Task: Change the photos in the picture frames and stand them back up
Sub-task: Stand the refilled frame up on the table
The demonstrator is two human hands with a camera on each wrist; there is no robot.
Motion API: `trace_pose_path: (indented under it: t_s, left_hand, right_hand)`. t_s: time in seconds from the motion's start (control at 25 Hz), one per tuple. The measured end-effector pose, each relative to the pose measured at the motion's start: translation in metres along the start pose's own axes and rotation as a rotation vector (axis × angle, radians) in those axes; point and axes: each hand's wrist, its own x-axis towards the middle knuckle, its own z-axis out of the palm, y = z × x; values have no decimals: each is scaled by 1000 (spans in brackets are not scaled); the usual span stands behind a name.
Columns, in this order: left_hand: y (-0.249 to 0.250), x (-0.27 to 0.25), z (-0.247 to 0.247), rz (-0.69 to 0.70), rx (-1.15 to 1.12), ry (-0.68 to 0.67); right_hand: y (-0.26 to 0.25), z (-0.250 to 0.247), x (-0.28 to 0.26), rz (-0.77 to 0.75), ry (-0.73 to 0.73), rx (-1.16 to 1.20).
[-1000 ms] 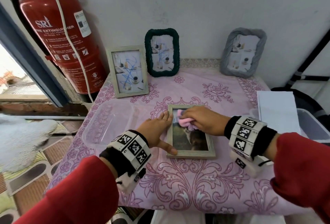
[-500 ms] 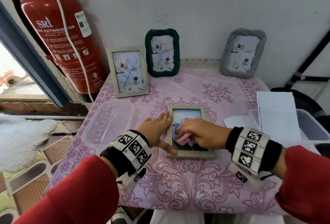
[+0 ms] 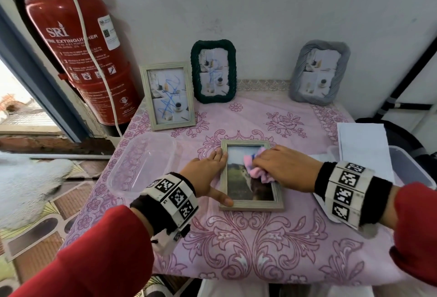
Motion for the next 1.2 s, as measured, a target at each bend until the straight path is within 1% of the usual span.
trace_pose_path:
  t_s: [0.04, 0.08, 0.12, 0.2, 0.24, 0.4, 0.56, 0.68, 0.84, 1.0, 1.2]
  left_hand:
    - [0, 1, 0, 4, 5, 4]
    - [0, 1, 0, 5, 8, 6]
    - [1, 1, 0, 4, 13, 8]
    - [2, 2, 0, 1, 43, 7]
    - [2, 3, 0, -2, 63, 7]
    - [3, 3, -1, -14, 82, -4]
    - [4, 3, -2, -27, 102, -4]
    - [3, 3, -2, -29, 69, -18]
    - [2, 1, -1, -15, 26, -19]
    - [2, 1, -1, -3, 18, -19]
    - [4, 0, -2, -5, 21, -26]
  right_hand:
    - [4, -1, 7, 22, 4, 76]
    - [6, 0, 14, 49, -19, 200]
    - [9, 2, 22, 54, -6, 279]
    - [9, -2, 33, 52, 16, 298]
    - [8, -3, 35, 82, 3, 325]
    - [-1, 5, 27, 106, 32, 377]
    - [-26, 11, 11, 25, 51, 453]
    - [-34, 14, -6, -20, 68, 458]
    - [-15, 13, -19, -2, 50, 330]
    - [5, 11, -6, 24, 69, 267]
    - [12, 7, 17, 143, 94, 294]
